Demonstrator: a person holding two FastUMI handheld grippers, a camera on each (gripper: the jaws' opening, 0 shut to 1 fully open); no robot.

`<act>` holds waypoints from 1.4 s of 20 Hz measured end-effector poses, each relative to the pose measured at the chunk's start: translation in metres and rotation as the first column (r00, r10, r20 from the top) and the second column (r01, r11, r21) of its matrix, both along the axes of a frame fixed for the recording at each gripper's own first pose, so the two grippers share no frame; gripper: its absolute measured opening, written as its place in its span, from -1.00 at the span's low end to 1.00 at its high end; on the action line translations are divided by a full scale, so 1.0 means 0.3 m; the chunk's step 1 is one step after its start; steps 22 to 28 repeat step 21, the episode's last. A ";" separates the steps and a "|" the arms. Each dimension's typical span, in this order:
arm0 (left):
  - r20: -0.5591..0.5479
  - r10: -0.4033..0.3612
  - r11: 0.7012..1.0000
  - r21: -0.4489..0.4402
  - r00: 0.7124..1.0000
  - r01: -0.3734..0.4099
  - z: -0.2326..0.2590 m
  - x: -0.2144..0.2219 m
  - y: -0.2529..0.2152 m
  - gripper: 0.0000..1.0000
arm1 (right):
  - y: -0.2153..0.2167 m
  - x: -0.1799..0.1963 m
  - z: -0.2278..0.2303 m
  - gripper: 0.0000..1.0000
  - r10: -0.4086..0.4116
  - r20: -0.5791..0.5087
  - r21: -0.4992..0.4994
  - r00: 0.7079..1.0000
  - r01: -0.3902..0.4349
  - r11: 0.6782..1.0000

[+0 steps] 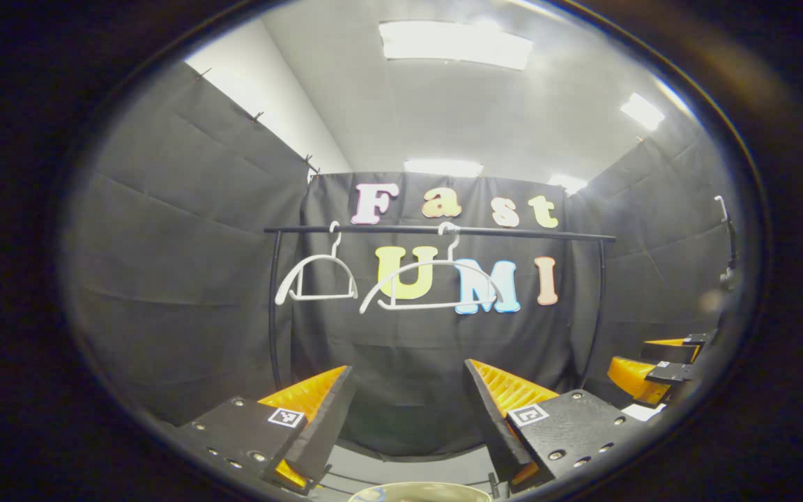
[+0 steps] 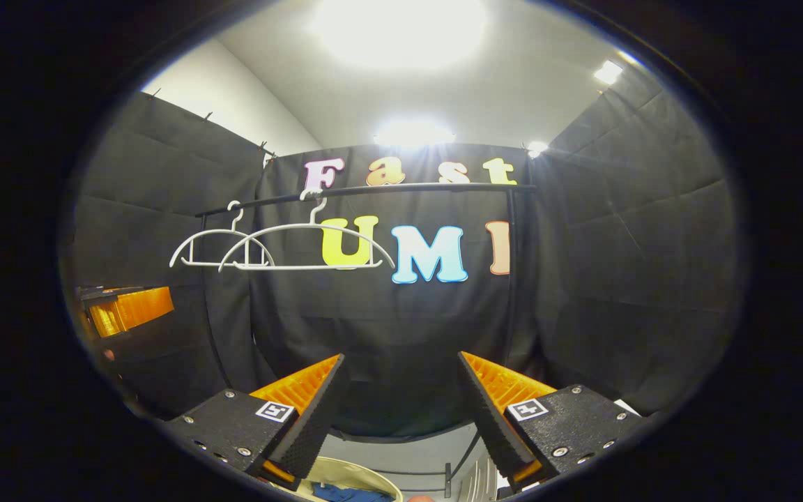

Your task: Grasp the clothes on the hanger with both hands and then place them into the laundry hamper below.

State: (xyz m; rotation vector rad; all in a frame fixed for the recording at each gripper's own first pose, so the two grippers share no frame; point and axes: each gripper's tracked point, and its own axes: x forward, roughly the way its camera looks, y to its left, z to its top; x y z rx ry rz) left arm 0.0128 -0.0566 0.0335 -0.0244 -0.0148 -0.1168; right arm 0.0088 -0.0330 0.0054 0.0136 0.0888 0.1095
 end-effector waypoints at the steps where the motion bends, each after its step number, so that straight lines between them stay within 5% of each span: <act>1: 0.007 0.003 1.000 0.008 1.000 -0.003 0.011 -0.015 -0.002 0.80 | -0.007 -0.014 0.014 0.92 0.001 0.009 0.007 1.000 -0.001 1.000; 5: 0.017 0.019 1.000 0.011 1.000 -0.019 0.033 -0.043 -0.011 0.69 | -0.038 -0.035 0.036 0.89 -0.006 0.026 0.015 1.000 0.005 1.000; 12: 0.011 0.025 1.000 0.004 1.000 -0.025 0.038 -0.068 -0.039 0.90 | -0.058 -0.048 0.046 0.90 -0.018 0.030 0.015 0.999 0.017 1.000; 16: 0.020 0.019 1.000 0.003 1.000 -0.019 0.053 -0.084 -0.055 0.69 | -0.062 -0.055 0.046 0.90 -0.023 0.023 0.016 0.999 0.022 1.000; 19: 0.028 0.015 1.000 0.005 0.999 -0.016 0.065 -0.088 -0.057 0.90 | -0.065 -0.057 0.050 0.90 -0.029 0.034 0.018 0.999 0.029 0.999; 28: 0.032 0.014 1.000 0.003 0.999 -0.014 0.072 -0.087 -0.054 0.90 | -0.068 -0.056 0.054 0.90 -0.032 0.046 0.017 0.998 0.031 0.999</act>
